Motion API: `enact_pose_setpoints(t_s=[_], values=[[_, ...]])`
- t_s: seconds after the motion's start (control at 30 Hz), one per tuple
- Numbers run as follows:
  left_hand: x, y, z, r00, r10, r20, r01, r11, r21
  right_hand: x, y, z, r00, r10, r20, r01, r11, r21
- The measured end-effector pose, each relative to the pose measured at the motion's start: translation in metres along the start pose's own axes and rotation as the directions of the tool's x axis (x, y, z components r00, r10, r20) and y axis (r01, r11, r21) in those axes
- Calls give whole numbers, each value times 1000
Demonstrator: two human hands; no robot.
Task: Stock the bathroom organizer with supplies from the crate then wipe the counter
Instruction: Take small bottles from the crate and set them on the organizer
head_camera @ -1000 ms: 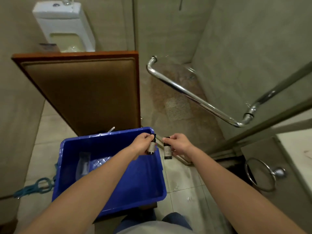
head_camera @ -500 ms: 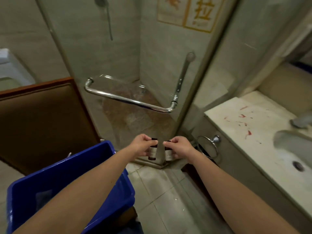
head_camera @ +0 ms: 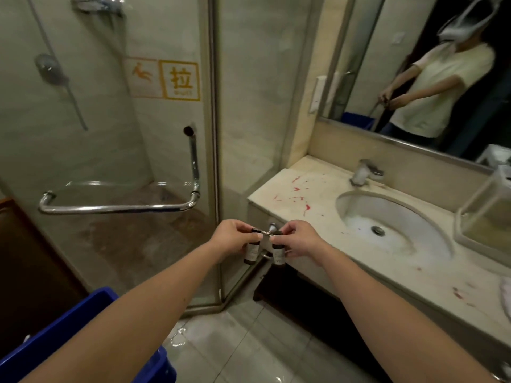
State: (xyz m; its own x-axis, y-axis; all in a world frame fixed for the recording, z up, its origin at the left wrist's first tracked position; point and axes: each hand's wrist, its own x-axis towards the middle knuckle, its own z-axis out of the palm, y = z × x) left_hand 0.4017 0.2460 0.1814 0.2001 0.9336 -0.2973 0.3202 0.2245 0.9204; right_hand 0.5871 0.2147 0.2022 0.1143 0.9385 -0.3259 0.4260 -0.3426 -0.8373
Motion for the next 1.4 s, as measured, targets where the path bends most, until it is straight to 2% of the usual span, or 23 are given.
enact_pose_setpoints(t_s=[0.27,0.67,0.87,1.23,1.4], values=[[5,65,59,980,152,130,-172,972,163,-37,1,-95,993,-31,-110,27,999,-35],[3,163,149,876,307,372,-400,893,206,-84,10,-213,961,-65,-270,42,995,-90],[11,201,201,794,365,486,-535,800,272,-101,22,-260,926,-26,-376,-16,994,-108],[58,254,312,632,412,656,-726,612,314,-102,61,-341,832,72,-550,-76,997,16],[90,285,359,533,425,732,-788,565,245,-87,72,-386,777,109,-621,-117,993,28]])
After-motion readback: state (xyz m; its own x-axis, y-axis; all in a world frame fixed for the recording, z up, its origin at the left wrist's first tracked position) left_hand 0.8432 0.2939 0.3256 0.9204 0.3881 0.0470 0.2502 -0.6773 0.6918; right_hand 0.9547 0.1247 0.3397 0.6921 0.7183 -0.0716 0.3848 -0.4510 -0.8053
